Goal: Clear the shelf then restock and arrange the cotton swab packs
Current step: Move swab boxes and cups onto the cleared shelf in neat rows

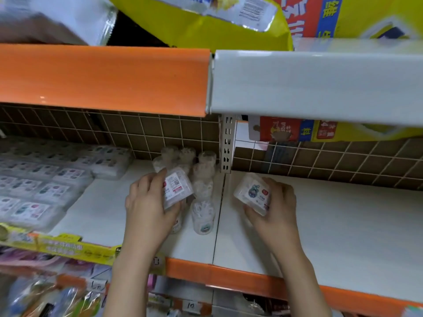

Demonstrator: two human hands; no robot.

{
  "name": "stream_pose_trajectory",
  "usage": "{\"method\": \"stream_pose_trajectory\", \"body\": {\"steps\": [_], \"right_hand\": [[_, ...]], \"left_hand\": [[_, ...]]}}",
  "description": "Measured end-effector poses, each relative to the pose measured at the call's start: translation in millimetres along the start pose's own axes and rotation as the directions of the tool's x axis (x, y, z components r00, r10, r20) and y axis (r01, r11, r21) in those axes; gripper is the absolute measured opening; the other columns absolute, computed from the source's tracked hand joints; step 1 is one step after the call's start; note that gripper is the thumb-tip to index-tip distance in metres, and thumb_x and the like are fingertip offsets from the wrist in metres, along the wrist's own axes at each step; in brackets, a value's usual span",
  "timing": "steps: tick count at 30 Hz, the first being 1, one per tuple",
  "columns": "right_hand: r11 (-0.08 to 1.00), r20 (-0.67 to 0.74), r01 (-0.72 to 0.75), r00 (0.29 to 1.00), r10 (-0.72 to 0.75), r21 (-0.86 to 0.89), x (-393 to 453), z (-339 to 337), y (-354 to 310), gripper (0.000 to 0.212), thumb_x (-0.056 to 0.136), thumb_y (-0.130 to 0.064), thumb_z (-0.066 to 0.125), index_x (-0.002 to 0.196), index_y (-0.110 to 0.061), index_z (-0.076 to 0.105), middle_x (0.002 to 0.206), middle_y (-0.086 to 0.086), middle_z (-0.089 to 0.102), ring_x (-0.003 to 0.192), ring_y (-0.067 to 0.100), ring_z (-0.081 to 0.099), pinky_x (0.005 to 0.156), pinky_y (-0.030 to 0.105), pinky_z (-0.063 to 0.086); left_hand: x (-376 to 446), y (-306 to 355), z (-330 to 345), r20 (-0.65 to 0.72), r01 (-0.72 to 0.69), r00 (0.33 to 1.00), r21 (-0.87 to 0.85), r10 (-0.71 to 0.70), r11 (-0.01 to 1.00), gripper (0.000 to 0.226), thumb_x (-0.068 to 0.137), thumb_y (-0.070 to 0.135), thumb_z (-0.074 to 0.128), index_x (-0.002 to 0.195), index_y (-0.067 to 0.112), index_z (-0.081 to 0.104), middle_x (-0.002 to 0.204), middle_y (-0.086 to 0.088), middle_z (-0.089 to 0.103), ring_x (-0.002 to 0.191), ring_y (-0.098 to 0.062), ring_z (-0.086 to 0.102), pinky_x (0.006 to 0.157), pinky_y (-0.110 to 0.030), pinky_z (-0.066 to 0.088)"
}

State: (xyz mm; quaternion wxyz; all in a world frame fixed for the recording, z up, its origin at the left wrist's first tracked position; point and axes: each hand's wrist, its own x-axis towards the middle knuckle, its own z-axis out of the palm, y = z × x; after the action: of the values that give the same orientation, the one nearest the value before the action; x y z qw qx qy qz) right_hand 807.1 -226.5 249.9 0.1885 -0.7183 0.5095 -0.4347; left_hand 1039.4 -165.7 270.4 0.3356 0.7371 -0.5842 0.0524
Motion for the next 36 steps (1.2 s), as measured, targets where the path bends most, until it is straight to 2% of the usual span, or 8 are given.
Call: {"method": "stream_pose_trajectory", "body": {"steps": [4, 7, 15, 20, 23, 28, 31, 36], "right_hand": [[0.997, 0.010, 0.063, 0.998, -0.062, -0.042, 9.9, 8.3, -6.4, 0.060, 0.072, -0.020, 0.069, 0.129, -0.017, 0.049, 0.122, 0.007, 0.046, 0.115, 0.013, 0.032, 0.087, -0.004, 0.019], [0.996, 0.046, 0.089, 0.995, -0.088, -0.030, 16.1, 17.7, -19.3, 0.064, 0.074, -0.019, 0.071, 0.133, -0.015, 0.047, 0.129, 0.008, 0.044, 0.121, 0.014, 0.029, 0.097, 0.019, 0.029], [0.985, 0.065, 0.155, 0.987, -0.150, -0.079, 28.7, 70.7, -66.8, 0.063, 0.074, -0.026, 0.064, 0.133, -0.017, 0.046, 0.129, 0.010, 0.046, 0.119, 0.020, 0.037, 0.088, 0.009, 0.023], [0.989, -0.030, 0.117, 0.992, -0.120, -0.089, 39.4, 126.2, -119.8, 0.068, 0.066, -0.025, 0.061, 0.131, -0.008, 0.050, 0.123, 0.016, 0.051, 0.113, 0.032, 0.045, 0.087, 0.028, 0.033], [0.985, -0.019, 0.141, 0.989, -0.144, -0.096, 41.4, 170.3, -155.2, 0.070, 0.064, -0.026, 0.061, 0.130, -0.008, 0.050, 0.122, 0.015, 0.052, 0.110, 0.029, 0.045, 0.083, 0.023, 0.029], [0.979, 0.023, 0.200, 0.980, -0.199, -0.044, 32.6, 237.4, -193.4, 0.070, 0.063, -0.021, 0.063, 0.130, -0.005, 0.050, 0.123, 0.018, 0.050, 0.111, 0.022, 0.037, 0.086, 0.011, 0.022], [0.985, 0.055, 0.164, 0.985, -0.162, -0.044, 30.4, 264.4, -201.6, 0.072, 0.067, -0.024, 0.063, 0.134, -0.007, 0.045, 0.129, 0.016, 0.044, 0.115, 0.027, 0.041, 0.090, 0.014, 0.024], [0.988, 0.123, 0.084, 0.990, -0.067, -0.132, 25.5, 297.9, -192.2, 0.070, 0.075, -0.019, 0.071, 0.138, -0.013, 0.041, 0.133, 0.014, 0.038, 0.119, 0.029, 0.041, 0.095, 0.024, 0.032]], "left_hand": [[-0.3, -4.7, -6.8, -0.061, 0.027, 0.998, 0.009, -0.026, 1.000, 0.068, 0.064, 0.033, 0.063, 0.127, 0.008, 0.053, 0.114, -0.017, 0.056, 0.103, -0.031, 0.040, 0.084, -0.046, 0.041], [1.1, -12.0, -10.9, -0.075, 0.041, 0.996, -0.004, -0.041, 0.999, 0.065, 0.067, 0.027, 0.070, 0.125, 0.007, 0.052, 0.110, -0.018, 0.057, 0.103, -0.037, 0.045, 0.082, -0.046, 0.040], [18.6, -73.7, -24.3, -0.057, 0.062, 0.996, -0.030, -0.064, 0.998, 0.069, 0.067, 0.040, 0.058, 0.130, 0.013, 0.050, 0.111, -0.013, 0.057, 0.102, -0.039, 0.051, 0.084, -0.046, 0.040], [48.7, -137.1, -44.2, -0.018, -0.020, 1.000, -0.028, 0.019, 0.999, 0.068, 0.068, 0.047, 0.050, 0.126, 0.011, 0.055, 0.116, -0.016, 0.059, 0.106, -0.040, 0.052, 0.084, -0.047, 0.042], [64.2, -189.0, -65.3, -0.040, 0.003, 0.999, -0.021, -0.004, 1.000, 0.071, 0.067, 0.048, 0.046, 0.127, 0.012, 0.054, 0.119, -0.016, 0.057, 0.106, -0.040, 0.051, 0.084, -0.048, 0.044], [91.4, -270.0, -90.6, -0.046, 0.059, 0.997, 0.031, -0.058, 0.998, 0.061, 0.071, 0.027, 0.070, 0.127, 0.010, 0.053, 0.118, -0.020, 0.057, 0.107, -0.045, 0.051, 0.087, -0.050, 0.043], [103.4, -294.9, -94.2, -0.029, 0.058, 0.998, 0.072, -0.056, 0.996, 0.061, 0.072, 0.023, 0.074, 0.127, 0.010, 0.053, 0.117, -0.021, 0.058, 0.107, -0.045, 0.051, 0.088, -0.050, 0.043], [108.6, -297.6, -85.2, 0.004, 0.097, 0.995, -0.061, -0.097, 0.993, 0.075, 0.075, 0.020, 0.075, 0.140, 0.013, 0.039, 0.131, -0.020, 0.051, 0.116, -0.042, 0.048, 0.094, -0.051, 0.042]]}}
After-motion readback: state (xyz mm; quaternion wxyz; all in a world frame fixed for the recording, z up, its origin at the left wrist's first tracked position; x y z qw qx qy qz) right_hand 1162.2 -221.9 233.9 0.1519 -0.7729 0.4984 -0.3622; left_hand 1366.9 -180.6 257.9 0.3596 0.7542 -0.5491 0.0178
